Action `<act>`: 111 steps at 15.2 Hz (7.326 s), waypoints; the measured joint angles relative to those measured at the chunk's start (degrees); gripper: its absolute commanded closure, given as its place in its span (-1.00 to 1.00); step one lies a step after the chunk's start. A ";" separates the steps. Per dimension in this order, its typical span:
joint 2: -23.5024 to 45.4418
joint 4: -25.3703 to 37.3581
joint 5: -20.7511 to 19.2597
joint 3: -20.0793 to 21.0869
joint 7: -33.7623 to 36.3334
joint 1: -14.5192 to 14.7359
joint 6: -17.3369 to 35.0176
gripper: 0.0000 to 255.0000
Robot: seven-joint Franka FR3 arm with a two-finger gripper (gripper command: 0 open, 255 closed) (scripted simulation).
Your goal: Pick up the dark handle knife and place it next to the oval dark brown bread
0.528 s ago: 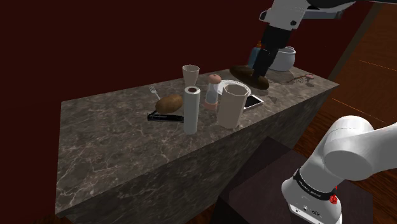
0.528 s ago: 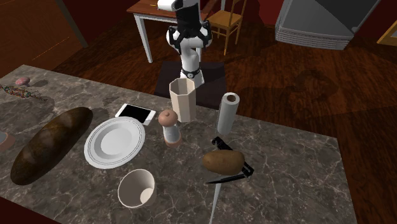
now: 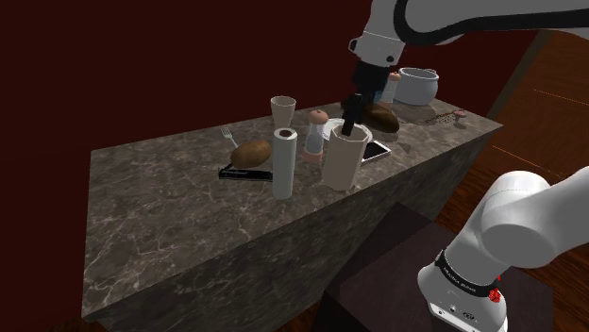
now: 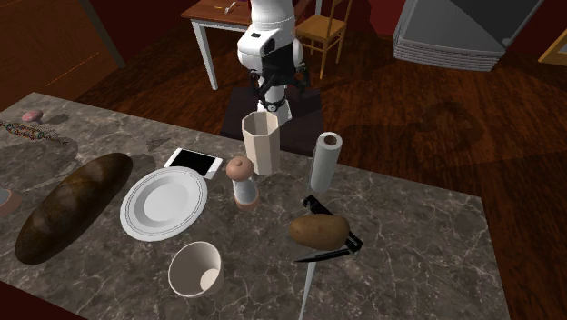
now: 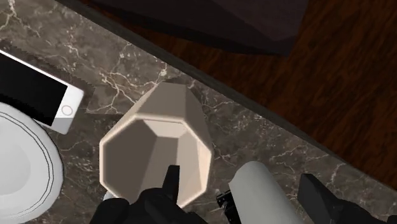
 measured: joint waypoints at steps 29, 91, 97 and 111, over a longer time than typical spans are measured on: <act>49.35 20.73 -10.31 6.68 -1.22 4.89 28.68 -1.00; 26.80 14.75 -5.36 -0.83 -19.46 -3.31 11.71 1.00; 23.19 11.17 -5.79 -5.72 -27.58 -6.80 11.49 1.00; 21.13 9.89 -8.08 -18.24 -47.00 -14.90 10.46 1.00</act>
